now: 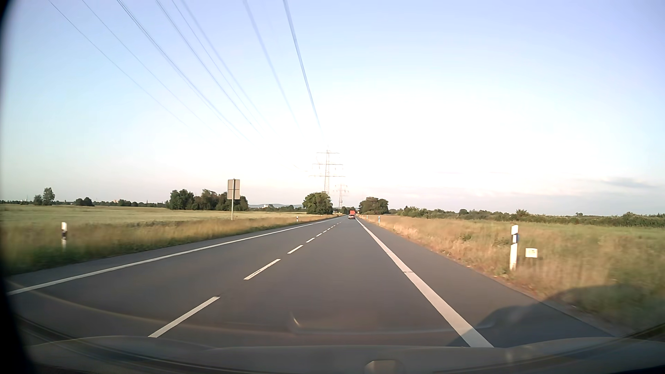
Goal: Follow the waypoints while adhering to traffic rules and regulations
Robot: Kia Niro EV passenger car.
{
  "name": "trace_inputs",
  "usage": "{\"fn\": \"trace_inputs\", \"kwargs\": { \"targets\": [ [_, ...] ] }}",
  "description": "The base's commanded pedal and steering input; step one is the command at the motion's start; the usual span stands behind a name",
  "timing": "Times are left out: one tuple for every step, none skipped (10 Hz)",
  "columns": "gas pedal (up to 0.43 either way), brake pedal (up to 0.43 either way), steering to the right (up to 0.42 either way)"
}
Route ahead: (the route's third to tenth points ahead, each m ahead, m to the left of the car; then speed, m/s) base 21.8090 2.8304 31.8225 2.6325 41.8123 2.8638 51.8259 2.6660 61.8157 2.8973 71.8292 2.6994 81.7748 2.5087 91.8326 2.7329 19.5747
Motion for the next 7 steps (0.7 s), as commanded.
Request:
{"fn": "trace_inputs", "kwargs": {
  "targets": [
    [0.098,0.018,0.0],
    [0.098,0.024,0.0],
    [0.098,0.024,0.0],
    [0.098,0.018,0.0],
    [0.098,0.024,0.0],
    [0.098,0.024,0.001],
    [0.098,0.018,0.001]
  ]
}}
